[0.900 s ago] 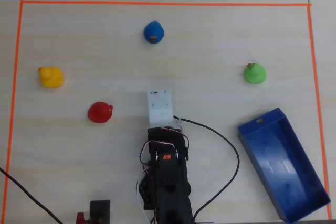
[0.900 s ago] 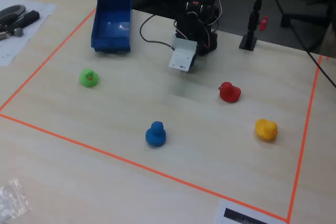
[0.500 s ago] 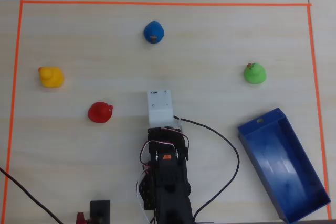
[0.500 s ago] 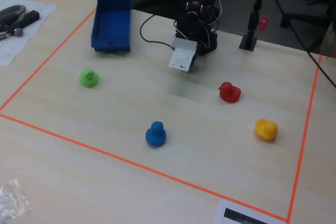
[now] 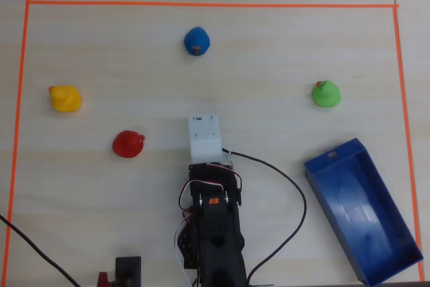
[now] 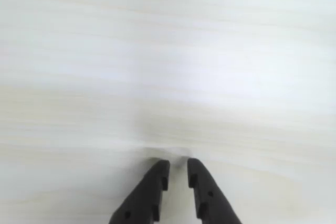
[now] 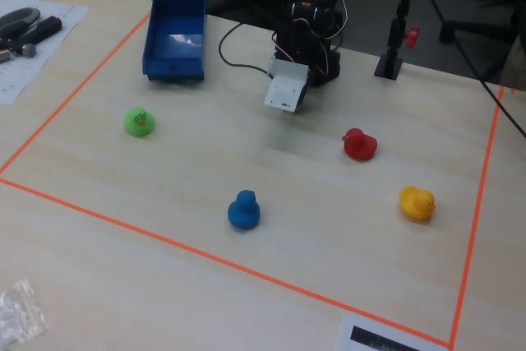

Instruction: Grasp blue duck and put it into box.

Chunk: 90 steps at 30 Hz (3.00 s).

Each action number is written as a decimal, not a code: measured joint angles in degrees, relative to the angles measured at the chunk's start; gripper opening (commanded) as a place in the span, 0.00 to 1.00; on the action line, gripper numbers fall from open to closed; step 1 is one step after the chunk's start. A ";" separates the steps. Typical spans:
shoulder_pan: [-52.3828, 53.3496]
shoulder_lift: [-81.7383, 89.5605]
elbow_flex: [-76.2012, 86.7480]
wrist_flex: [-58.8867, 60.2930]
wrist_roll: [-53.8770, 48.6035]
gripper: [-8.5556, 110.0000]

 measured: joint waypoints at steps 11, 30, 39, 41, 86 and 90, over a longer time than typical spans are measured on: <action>0.00 0.00 0.00 0.00 0.00 0.08; 0.00 0.00 0.00 0.00 0.00 0.08; 0.00 0.00 0.00 0.00 0.00 0.07; 0.00 0.00 0.00 0.00 0.00 0.07; 1.05 -115.84 -115.75 -22.24 3.60 0.44; 1.05 -120.50 -115.75 -26.89 3.60 0.44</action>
